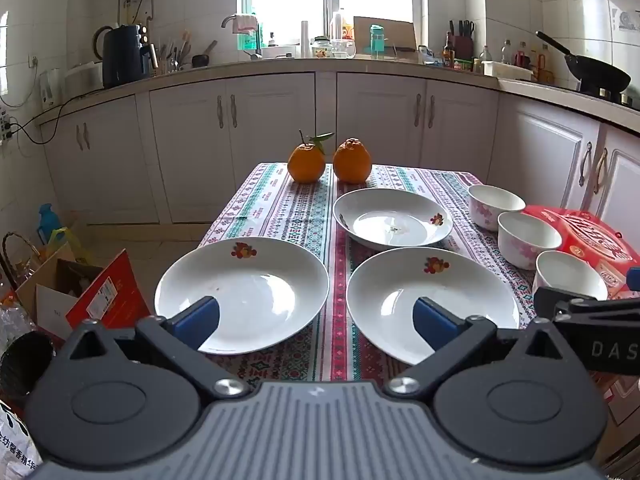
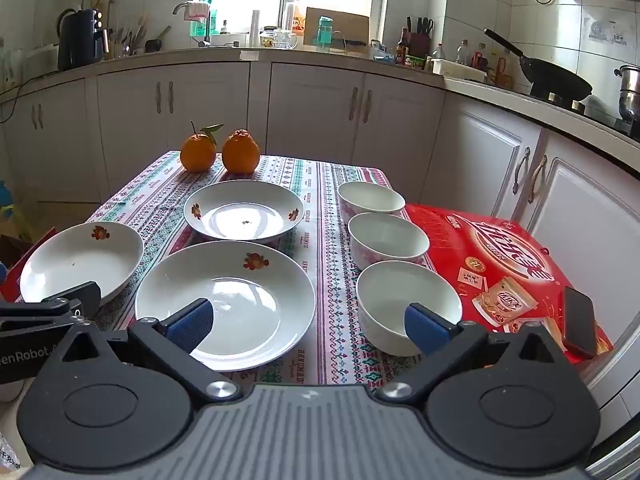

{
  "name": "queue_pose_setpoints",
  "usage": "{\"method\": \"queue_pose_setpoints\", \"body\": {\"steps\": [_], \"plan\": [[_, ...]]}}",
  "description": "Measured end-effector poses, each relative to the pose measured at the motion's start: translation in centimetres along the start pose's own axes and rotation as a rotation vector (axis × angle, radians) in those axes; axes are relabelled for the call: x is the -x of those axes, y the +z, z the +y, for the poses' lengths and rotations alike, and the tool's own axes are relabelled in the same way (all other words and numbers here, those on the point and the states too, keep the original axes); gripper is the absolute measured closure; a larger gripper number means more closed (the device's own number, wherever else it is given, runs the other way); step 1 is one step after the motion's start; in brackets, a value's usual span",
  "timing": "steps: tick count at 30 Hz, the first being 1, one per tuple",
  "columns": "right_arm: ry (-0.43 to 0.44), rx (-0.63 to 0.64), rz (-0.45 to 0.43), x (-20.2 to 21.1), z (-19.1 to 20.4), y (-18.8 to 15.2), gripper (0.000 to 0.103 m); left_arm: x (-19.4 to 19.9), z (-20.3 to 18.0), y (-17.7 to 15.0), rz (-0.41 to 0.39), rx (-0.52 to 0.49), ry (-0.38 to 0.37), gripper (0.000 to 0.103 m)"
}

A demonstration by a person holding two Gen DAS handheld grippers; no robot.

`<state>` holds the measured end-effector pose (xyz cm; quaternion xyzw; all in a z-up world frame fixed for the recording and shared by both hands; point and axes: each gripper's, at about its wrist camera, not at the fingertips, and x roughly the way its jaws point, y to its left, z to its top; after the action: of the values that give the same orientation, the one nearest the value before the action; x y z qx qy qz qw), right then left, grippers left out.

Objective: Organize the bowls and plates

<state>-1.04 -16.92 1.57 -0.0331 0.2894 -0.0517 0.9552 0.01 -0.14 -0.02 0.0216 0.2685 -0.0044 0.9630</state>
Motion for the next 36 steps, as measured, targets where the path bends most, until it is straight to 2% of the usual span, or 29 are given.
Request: {"method": "queue_pose_setpoints", "body": {"steps": [36], "plan": [[-0.011,0.008,-0.018,0.50,0.04,0.05,0.000,0.35,0.25,0.14,-0.010,0.013,-0.007,0.001]]}}
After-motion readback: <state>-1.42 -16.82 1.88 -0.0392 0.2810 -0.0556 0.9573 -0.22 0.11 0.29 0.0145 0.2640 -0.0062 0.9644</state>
